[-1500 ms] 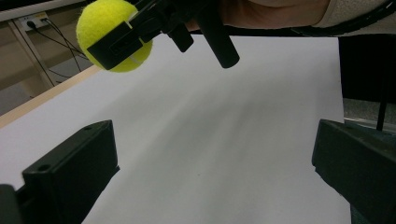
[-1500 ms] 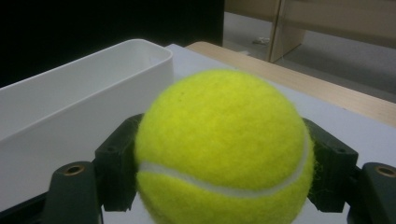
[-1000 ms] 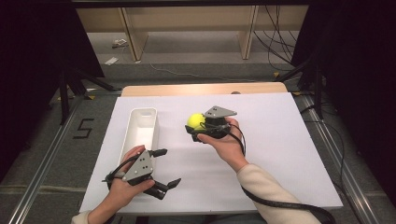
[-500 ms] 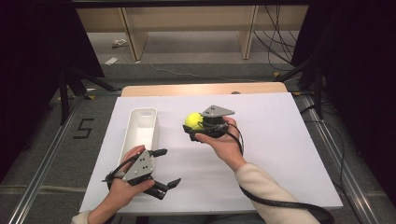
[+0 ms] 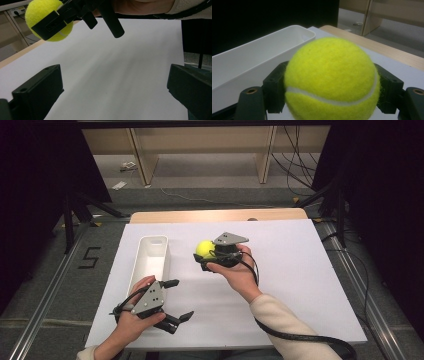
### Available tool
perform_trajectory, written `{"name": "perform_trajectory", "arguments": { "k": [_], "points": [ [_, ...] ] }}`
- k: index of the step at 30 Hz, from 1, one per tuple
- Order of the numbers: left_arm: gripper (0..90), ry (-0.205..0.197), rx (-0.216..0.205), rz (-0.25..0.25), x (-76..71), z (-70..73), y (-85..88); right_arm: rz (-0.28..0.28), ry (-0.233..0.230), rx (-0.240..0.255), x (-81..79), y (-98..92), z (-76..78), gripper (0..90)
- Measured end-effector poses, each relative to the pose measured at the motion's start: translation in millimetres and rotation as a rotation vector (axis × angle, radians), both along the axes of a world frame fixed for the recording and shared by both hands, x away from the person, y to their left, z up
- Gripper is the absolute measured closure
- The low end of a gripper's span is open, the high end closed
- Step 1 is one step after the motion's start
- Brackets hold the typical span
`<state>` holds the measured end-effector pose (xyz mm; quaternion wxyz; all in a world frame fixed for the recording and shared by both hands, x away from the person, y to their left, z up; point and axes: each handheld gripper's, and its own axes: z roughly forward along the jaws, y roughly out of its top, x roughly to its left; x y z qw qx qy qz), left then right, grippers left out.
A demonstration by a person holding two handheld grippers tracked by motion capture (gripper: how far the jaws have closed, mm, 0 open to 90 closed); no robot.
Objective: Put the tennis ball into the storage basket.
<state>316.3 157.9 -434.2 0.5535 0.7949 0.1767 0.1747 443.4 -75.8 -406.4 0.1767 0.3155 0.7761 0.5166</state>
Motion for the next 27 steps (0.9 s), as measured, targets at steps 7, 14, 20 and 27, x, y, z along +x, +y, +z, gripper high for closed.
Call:
{"name": "perform_trajectory", "arguments": {
  "k": [7,14,20,27],
  "points": [
    [0.0,-0.001,0.0,0.0,0.1,0.1,0.2,0.001,-0.004,0.001,0.6,2.8,1.8,26.8],
    [0.0,0.01,-0.006,-0.008,-0.5,-0.1,-0.1,0.006,-0.005,0.003,2.5,7.2,3.8,26.8],
    [0.0,0.011,-0.004,-0.006,-0.7,0.0,-0.2,0.012,-0.004,0.001,2.7,10.9,4.3,26.8],
    [0.0,0.014,-0.005,-0.002,-1.0,0.0,-0.1,0.017,-0.004,0.003,3.1,13.9,5.0,26.7]
  ]
}}
